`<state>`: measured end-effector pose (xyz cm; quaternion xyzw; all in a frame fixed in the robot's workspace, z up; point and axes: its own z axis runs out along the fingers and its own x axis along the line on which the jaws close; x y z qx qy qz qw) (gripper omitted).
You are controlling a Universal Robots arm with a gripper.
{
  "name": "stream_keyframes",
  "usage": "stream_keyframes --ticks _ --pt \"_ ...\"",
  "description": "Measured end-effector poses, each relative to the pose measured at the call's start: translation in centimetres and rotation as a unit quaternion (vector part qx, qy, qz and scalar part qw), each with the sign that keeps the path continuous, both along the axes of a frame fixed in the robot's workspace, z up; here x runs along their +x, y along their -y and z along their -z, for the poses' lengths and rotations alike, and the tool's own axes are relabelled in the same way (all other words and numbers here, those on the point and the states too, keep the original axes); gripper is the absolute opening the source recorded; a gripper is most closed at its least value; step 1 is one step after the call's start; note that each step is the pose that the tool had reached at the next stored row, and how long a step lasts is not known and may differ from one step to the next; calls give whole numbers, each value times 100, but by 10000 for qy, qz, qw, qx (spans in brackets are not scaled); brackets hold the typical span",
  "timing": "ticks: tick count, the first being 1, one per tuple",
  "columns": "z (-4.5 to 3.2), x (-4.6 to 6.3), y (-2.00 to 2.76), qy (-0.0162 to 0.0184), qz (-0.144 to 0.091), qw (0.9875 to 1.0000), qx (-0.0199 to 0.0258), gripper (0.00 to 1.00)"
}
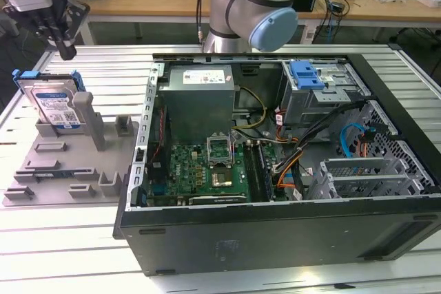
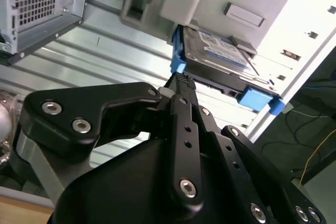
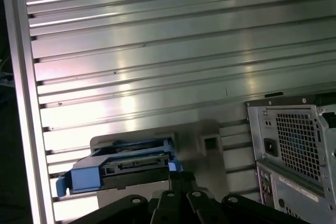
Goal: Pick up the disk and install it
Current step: 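Reach for the disk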
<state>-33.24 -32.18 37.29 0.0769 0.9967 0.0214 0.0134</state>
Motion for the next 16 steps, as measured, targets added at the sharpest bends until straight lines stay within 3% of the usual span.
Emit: stream_keyframes --ticks 16 --pt "0 -544 -198 0 30 10000 0 11"
